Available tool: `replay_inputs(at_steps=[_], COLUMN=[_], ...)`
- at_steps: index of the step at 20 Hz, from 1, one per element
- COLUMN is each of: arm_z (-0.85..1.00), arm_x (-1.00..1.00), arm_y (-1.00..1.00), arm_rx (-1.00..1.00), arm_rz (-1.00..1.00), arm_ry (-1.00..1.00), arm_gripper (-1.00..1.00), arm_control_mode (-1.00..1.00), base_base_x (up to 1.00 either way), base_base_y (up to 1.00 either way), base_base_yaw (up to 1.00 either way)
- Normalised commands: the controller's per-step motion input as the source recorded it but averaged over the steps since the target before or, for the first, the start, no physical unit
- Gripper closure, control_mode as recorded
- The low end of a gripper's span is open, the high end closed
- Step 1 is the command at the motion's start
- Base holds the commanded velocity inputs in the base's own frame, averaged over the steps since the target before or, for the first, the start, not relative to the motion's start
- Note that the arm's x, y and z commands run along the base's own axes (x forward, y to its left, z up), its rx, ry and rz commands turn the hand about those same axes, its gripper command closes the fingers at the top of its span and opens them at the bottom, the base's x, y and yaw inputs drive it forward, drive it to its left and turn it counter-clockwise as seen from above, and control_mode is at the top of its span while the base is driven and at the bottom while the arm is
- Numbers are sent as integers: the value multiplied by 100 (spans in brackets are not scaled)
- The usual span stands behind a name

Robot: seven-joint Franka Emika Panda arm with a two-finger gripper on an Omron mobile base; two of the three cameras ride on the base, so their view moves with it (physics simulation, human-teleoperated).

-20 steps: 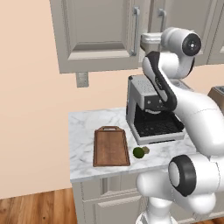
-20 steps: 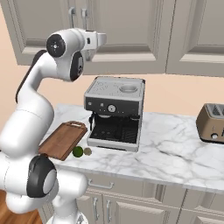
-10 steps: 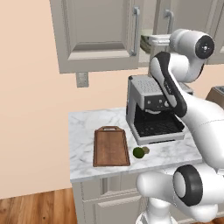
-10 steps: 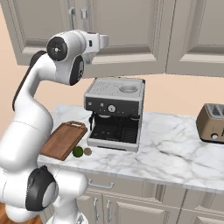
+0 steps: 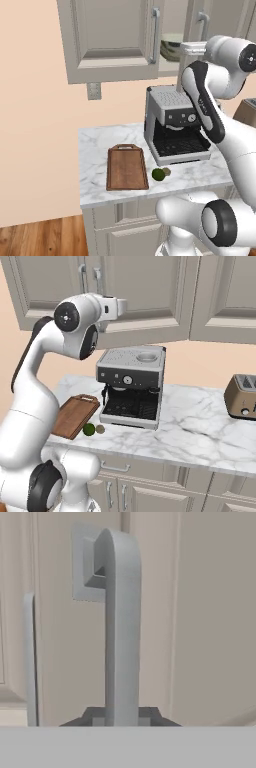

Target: Open the cabinet. Place the bowl and condiment on the counter. Then place the lime and garlic on the cutting board.

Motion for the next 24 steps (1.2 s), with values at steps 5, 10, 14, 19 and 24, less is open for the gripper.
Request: replay_inputs(at_steps=[5,10,14,19,24], arm_z=[0,0,0,-4,-7], arm_x=[-38,-31,-20,-13,-20], arm_y=[-40,-51,-50,-36,-40], arm_rx=[0,0,0,0,0], arm_rz=[0,0,0,0,0], arm_ry=[0,1,3,6,2], arm_gripper=[100,100,100,100,100], arm_control_mode=[-100,-100,-100,-100,-100], base_base_x=[0,0,0,0,0], base_base_y=[0,0,0,0,0], base_base_yaw=[0,0,0,0,0])
